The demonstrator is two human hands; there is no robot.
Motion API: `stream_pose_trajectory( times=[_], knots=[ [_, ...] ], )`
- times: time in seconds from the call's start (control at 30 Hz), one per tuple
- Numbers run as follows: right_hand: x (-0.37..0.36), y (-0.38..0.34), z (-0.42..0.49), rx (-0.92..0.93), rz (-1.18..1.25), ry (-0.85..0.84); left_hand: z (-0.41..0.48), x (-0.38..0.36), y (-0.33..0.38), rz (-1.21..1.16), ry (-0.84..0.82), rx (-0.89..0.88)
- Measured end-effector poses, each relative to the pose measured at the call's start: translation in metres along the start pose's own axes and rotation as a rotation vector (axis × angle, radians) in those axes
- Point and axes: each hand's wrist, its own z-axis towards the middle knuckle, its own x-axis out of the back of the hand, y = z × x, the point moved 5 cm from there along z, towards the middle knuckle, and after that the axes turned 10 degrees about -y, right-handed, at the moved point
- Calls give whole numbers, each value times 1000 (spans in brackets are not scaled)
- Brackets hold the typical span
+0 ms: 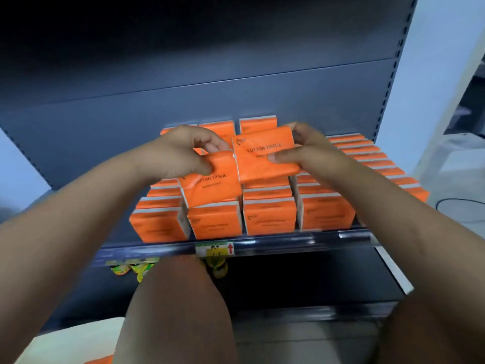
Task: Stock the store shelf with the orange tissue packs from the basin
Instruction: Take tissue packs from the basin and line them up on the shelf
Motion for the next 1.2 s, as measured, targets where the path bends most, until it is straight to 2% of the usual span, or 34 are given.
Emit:
stream_pose_trajectory(
  times=[0.2, 0.37, 0.6, 0.67, 0.87, 1.2],
  knots=[
    [61, 0, -4, -49, -32, 103, 60, -14, 30, -5, -57, -14],
    [110, 10, -8, -93, -7, 259, 114, -29, 59, 44, -31, -36],
    [189, 31, 7, -73, -101, 434, 199, -42, 94, 180, 0, -115],
    [205, 36, 11, -86, -182, 488, 221, -46, 102, 239, 25, -136],
    [242, 39, 27, -139, -631, 598, 276, -63, 103, 388, 72, -148],
    [266, 76, 60, -139, -681, 648, 326, -81, 92, 515, 95, -173]
  ],
)
